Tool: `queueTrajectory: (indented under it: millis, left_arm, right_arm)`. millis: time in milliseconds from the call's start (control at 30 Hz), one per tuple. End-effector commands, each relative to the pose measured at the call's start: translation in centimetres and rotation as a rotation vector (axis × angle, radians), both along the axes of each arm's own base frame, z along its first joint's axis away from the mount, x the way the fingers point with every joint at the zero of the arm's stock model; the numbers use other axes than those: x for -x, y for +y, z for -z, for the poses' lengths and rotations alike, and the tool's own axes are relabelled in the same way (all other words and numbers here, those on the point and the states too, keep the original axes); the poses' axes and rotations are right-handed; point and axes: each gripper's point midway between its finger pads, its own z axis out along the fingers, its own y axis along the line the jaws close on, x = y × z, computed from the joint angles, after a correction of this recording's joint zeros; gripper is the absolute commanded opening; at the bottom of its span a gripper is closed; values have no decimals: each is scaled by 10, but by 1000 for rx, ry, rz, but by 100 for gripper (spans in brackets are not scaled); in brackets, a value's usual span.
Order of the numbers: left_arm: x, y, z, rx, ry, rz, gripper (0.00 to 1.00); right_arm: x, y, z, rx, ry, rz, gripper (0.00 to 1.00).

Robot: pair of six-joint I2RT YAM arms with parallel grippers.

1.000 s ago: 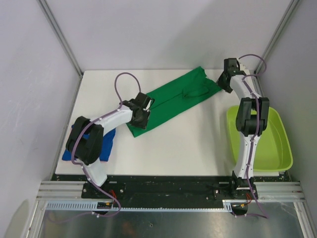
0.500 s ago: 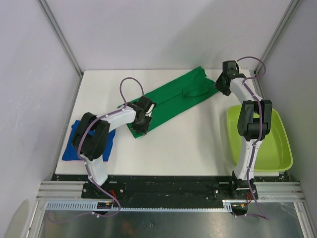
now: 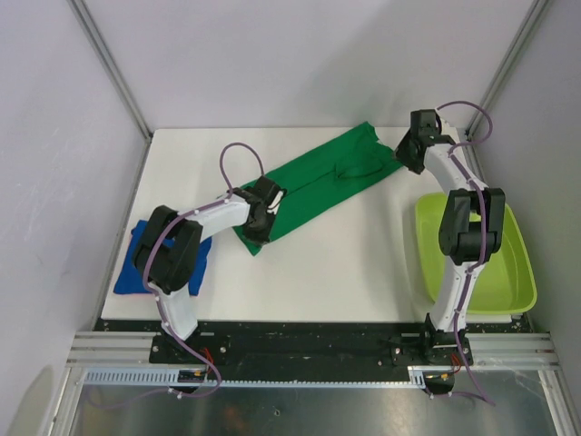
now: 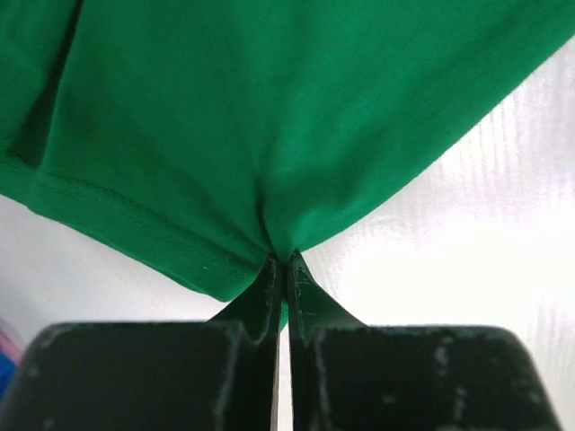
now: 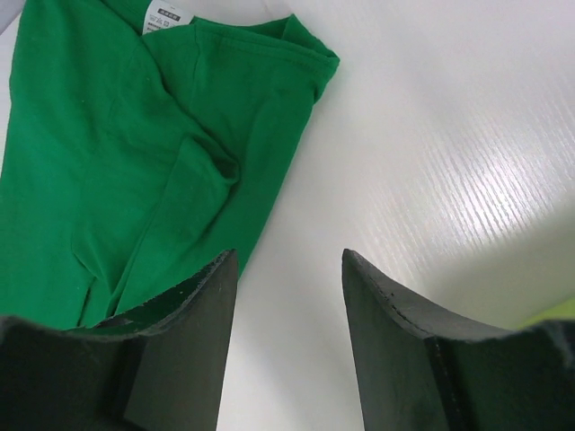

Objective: Fold and stack the t-shirts
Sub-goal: Rotate the tshirt 90 degrees

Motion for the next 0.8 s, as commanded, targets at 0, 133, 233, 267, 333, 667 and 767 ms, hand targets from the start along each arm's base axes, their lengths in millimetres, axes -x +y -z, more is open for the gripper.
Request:
queueTrajectory:
  millis: [0, 133, 233, 267, 333, 667, 767]
  left_arm:
    - [36, -33, 2, 123, 102, 15, 0]
    - [64, -63, 1, 172, 152, 11, 0]
    - [87, -92, -1, 194, 182, 2, 0]
    - [95, -102, -2, 201, 189, 1, 0]
    - [108, -124, -5, 218, 198, -9, 0]
    - [164, -221, -19, 321, 265, 73, 3]
    - [163, -232, -30, 350, 241, 109, 20]
  right_arm:
    - [4, 3, -35, -8, -79, -2, 54]
    - [15, 6, -34, -12, -71, -11, 54]
    - [26, 9, -30, -21, -58, -18, 54]
    - [29, 10, -28, -23, -52, -22, 54]
    - [37, 11, -25, -23, -36, -25, 54]
    - [62, 10, -13, -5, 11, -44, 54]
    - [57, 13, -9, -20, 5, -64, 55]
